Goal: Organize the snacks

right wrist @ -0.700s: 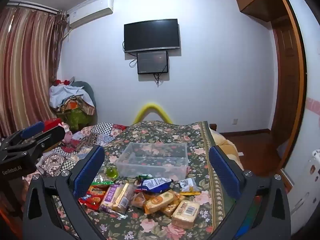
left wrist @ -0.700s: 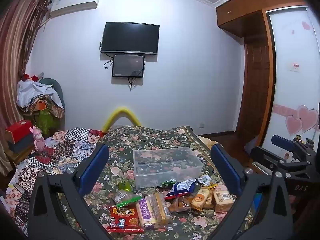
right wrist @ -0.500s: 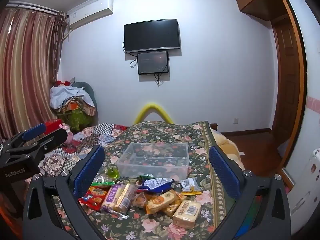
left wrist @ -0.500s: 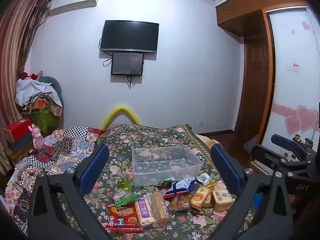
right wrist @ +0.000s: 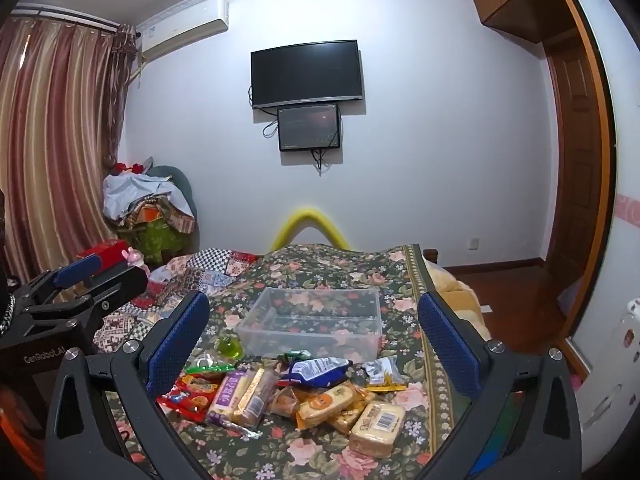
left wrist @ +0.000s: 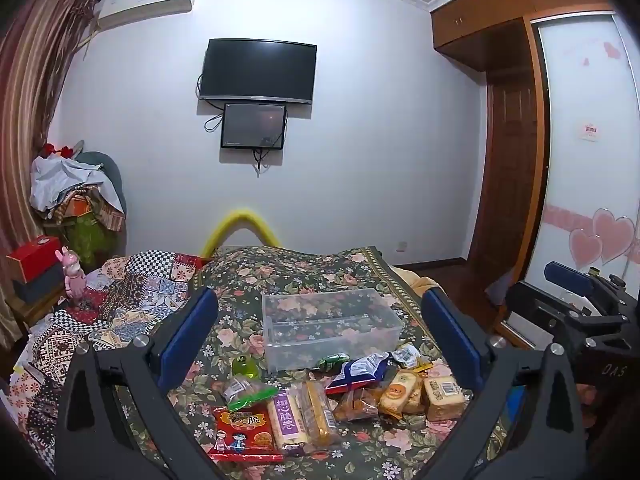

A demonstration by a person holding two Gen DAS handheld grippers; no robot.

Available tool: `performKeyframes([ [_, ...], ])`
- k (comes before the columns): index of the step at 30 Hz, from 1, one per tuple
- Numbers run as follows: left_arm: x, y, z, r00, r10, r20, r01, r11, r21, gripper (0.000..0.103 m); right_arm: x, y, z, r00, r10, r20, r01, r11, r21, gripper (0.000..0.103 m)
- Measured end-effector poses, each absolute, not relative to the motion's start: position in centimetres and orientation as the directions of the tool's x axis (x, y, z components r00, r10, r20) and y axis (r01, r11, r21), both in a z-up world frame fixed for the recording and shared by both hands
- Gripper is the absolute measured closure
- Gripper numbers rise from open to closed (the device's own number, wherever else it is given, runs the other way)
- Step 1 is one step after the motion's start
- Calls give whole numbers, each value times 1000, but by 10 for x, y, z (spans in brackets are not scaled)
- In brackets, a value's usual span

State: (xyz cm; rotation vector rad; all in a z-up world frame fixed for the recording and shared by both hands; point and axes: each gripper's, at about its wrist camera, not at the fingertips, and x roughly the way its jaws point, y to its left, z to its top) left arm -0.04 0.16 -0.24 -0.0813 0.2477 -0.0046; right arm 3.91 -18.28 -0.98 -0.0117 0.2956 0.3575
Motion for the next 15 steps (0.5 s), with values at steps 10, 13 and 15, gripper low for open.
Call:
performKeyframes([
  [10,-1,-3,-3,970,-14,-242,-1,998,-64,0,33,-177,-6,894,344,-286,-346,937,45,0],
  [13,-2,-3,-2,970,-15,-242,0,998,-64,0,40,-183,-8,891,349,-290,-351,935,48,0],
  [15,-2,-3,-2,970,-15,-241,0,998,-62,0,40,-183,-8,890,350,-291,-351,935,51,0],
])
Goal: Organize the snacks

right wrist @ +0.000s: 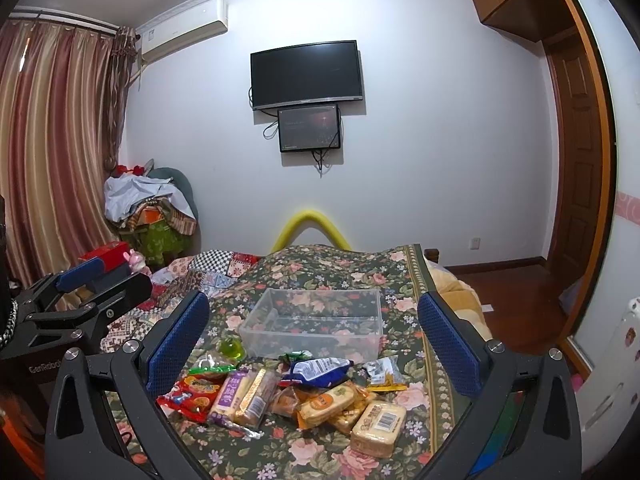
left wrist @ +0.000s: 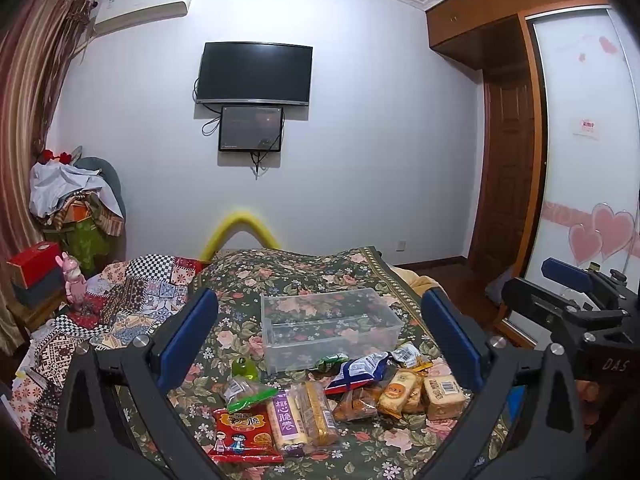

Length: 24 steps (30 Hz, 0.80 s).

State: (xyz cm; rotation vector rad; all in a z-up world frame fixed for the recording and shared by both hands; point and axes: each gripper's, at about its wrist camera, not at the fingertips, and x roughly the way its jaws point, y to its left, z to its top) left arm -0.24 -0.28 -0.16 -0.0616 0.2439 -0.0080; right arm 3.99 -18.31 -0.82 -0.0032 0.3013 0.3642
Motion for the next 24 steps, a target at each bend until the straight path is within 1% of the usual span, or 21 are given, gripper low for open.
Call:
performKeyframes([
  [24,-1,-7,0,970,-19,-244,4,998,-62,0,39,-187,-10,888,362,-284,-358,931,68,0],
])
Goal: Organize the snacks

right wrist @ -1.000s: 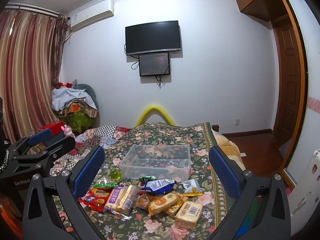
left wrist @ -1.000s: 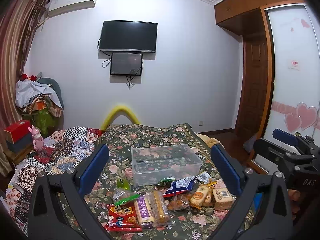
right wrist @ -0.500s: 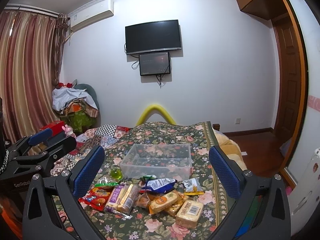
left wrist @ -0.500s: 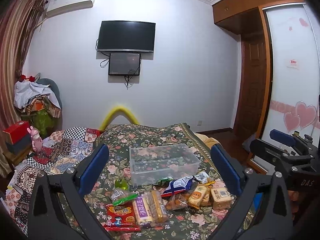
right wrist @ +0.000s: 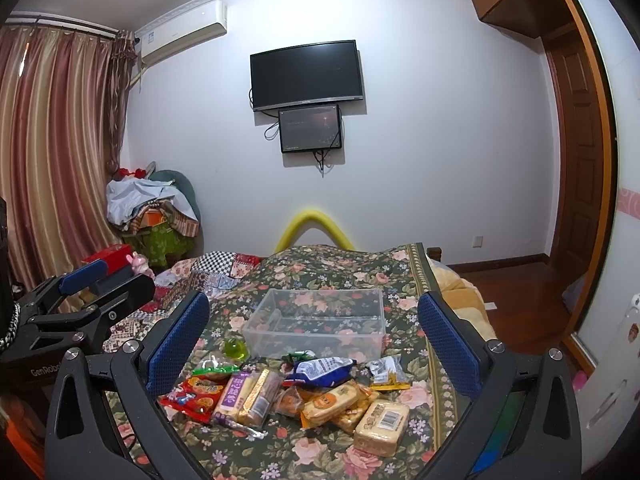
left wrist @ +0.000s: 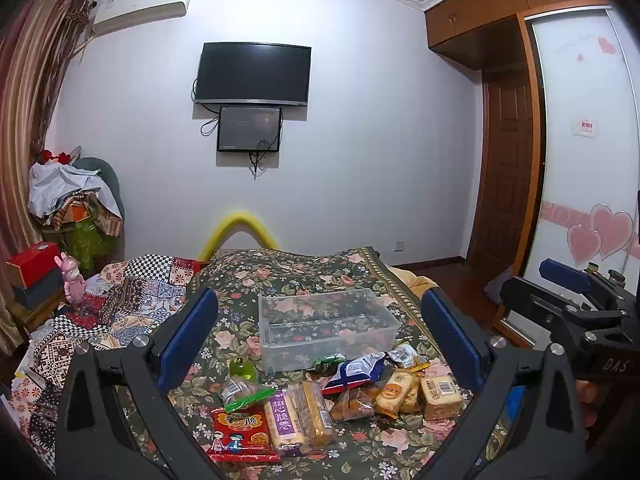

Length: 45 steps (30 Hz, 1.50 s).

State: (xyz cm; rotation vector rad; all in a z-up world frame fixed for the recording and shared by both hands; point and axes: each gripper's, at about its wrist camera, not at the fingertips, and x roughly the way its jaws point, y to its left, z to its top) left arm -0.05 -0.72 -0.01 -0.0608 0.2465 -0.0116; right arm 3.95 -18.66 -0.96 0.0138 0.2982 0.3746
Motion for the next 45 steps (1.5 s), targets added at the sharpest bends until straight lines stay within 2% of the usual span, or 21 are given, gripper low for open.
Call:
performKeyframes([
  [24,0,-7,0,969,-14,-245,-2,998,-64,0,39,-186,-10,887,363,-284,-359,931,70,0],
  [32,7,2,-13,962,-14,-274,-4,998,-63,0,48,-189,-18,876,363,-316,-352,931,96,0],
  [36,14,9,-24,952,3,-305,-21,998,-55,6,56,-192,-26,870,351,-346,-341,936,92,0],
  [39,23,21,-35,937,13,-350,-36,997,-61,16,65,-196,-35,855,345,-387,-336,937,91,7],
  [45,43,48,-67,886,37,-462,-65,997,-44,24,82,-208,-59,821,305,-483,-298,950,93,20],
])
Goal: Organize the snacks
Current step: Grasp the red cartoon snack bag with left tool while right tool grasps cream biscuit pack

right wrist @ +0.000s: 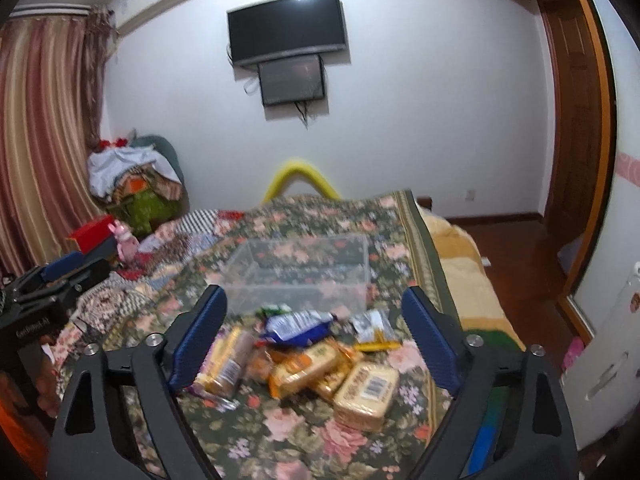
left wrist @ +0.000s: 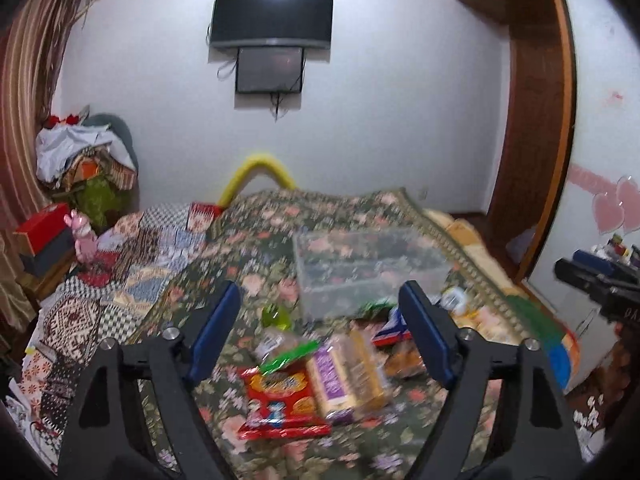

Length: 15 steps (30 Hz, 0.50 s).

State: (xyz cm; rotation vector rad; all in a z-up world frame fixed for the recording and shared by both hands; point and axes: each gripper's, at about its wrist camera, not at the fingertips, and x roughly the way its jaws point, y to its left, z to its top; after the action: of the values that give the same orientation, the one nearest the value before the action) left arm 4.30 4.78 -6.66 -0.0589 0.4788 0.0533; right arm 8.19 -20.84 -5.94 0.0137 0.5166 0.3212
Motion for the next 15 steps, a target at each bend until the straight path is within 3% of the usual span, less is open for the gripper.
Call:
performKeyframes([
  [5,59,68,-101,823,31,-568,-66,997,-42,25,97,-221,-83,773,268,-574,-257,961,103,32],
  [15,92,92,-176,651,-47,-757,-71,990,-122,25,119,-238,-133,647,221,-730,-195,973,121,38],
])
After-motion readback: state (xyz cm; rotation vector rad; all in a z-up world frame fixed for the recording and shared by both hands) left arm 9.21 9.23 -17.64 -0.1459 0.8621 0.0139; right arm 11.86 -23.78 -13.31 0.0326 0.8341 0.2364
